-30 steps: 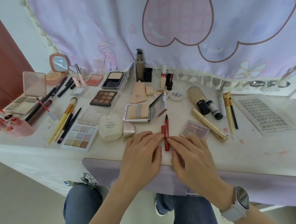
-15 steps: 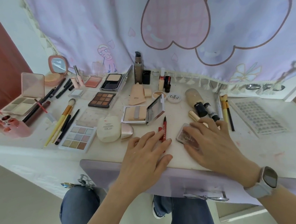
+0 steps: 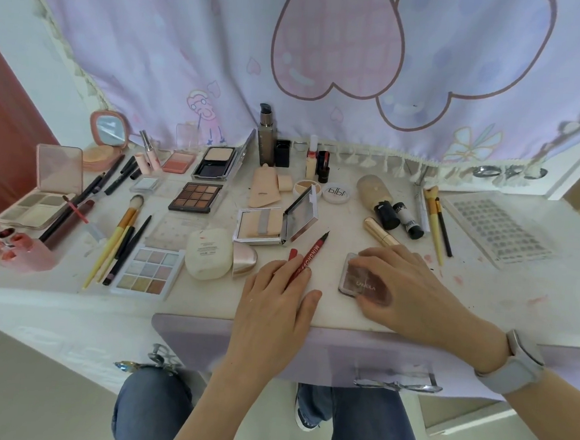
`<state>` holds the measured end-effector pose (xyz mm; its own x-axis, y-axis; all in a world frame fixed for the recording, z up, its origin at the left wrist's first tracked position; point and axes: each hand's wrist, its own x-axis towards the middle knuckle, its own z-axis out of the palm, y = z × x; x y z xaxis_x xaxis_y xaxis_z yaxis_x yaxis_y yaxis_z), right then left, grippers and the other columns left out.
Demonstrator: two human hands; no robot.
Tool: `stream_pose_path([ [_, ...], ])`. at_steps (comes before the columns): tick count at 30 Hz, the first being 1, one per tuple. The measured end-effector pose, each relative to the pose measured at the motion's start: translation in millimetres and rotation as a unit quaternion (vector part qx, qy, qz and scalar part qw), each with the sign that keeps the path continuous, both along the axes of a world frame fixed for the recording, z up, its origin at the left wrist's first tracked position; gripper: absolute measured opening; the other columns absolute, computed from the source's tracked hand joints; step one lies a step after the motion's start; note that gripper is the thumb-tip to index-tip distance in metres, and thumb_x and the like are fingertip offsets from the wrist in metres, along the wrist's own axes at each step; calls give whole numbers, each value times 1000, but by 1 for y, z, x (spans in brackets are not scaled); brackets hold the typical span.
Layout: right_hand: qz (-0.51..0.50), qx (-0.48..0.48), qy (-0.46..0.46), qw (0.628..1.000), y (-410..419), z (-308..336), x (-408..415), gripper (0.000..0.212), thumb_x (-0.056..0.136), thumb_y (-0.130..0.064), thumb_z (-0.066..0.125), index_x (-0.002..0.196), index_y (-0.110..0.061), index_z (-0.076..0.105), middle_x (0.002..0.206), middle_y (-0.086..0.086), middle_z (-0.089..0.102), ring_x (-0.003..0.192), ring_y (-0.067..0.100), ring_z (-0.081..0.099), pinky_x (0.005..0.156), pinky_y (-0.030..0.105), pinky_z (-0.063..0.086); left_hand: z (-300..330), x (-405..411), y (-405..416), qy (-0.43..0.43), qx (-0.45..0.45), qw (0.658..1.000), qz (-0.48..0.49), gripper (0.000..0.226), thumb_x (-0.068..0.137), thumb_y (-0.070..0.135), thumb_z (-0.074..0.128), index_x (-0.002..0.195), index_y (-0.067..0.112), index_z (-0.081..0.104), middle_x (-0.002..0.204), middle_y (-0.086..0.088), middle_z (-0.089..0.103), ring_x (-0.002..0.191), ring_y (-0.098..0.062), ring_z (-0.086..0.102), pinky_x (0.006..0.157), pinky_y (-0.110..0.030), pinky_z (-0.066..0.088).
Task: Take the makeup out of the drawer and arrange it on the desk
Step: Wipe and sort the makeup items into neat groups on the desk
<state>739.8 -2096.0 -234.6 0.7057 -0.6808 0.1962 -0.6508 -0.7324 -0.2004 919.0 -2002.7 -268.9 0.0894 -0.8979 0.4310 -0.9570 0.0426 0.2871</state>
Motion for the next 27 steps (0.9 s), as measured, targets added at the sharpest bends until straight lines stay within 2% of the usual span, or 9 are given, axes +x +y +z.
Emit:
stream_pose_path([
  [5, 22, -19, 69, 997, -4, 8, 6, 49, 86, -39, 49, 133, -30, 41, 137, -11, 44, 126, 12, 35, 100, 25, 28, -1, 0, 0, 5, -15, 1000, 8, 44, 88, 36, 39, 106, 6, 66, 122, -9, 60, 103, -29, 57, 89, -45, 49],
  [10, 35, 19, 113, 993, -11, 25, 9, 45, 86, -36, 50, 130, -28, 47, 130, -7, 52, 119, 17, 47, 97, 32, 42, -4, 1, 0, 50, -45, 998, -4, 44, 87, 39, 43, 108, 8, 67, 126, -6, 58, 117, -29, 50, 98, -42, 44],
  [12, 39, 39, 108, 993, -14, 29, 12, 44, 84, -37, 53, 127, -28, 51, 130, -8, 50, 115, 15, 49, 94, 28, 42, -4, 1, 0, 72, -68, 995, -8, 41, 86, 37, 46, 106, 10, 68, 122, -5, 60, 118, -28, 50, 97, -43, 44],
  [15, 25, 112, 34, 993, -17, 29, 13, 40, 81, -40, 59, 120, -31, 56, 119, -14, 50, 101, 2, 50, 81, 7, 37, -2, -2, 0, 109, -105, 989, -6, 36, 83, 35, 50, 104, 11, 69, 111, -1, 65, 110, -21, 52, 95, -38, 44],
  [17, 12, 184, -44, 982, -16, 27, 11, 35, 79, -40, 62, 113, -35, 57, 109, -17, 52, 92, -5, 50, 77, 3, 38, 2, -5, 2, 164, -114, 980, -2, 35, 82, 36, 51, 104, 14, 68, 107, 6, 63, 105, -14, 51, 94, -30, 42],
  [20, 8, 273, -170, 947, -12, 24, 4, 29, 73, -39, 64, 101, -38, 55, 106, -17, 58, 96, 2, 56, 85, 18, 47, 13, -10, 5, 345, -86, 934, 8, 28, 81, 38, 58, 106, 29, 64, 102, 16, 62, 94, -3, 52, 82, -15, 41],
  [22, 28, 291, -230, 928, -7, 22, 2, 26, 75, -31, 68, 98, -34, 56, 107, -19, 57, 99, 3, 56, 84, 20, 47, 18, -11, 5, 438, -53, 897, -4, 28, 78, 40, 59, 105, 37, 62, 91, 18, 62, 80, -1, 52, 69, -11, 40],
  [25, 60, 269, -253, 927, 2, 19, 2, 27, 71, -26, 71, 94, -26, 58, 108, -18, 54, 99, 8, 55, 86, 24, 46, 23, -9, 3, 470, 1, 882, -33, 42, 71, 48, 64, 112, 38, 61, 77, 16, 56, 63, 2, 43, 61, -9, 36],
  [27, 81, 250, -249, 932, 6, 18, 3, 25, 72, -21, 74, 92, -23, 59, 108, -15, 54, 98, 10, 54, 87, 25, 46, 23, -9, 2, 456, 24, 888, -56, 50, 68, 56, 66, 115, 42, 58, 79, 18, 58, 62, 2, 42, 60, -9, 36],
])
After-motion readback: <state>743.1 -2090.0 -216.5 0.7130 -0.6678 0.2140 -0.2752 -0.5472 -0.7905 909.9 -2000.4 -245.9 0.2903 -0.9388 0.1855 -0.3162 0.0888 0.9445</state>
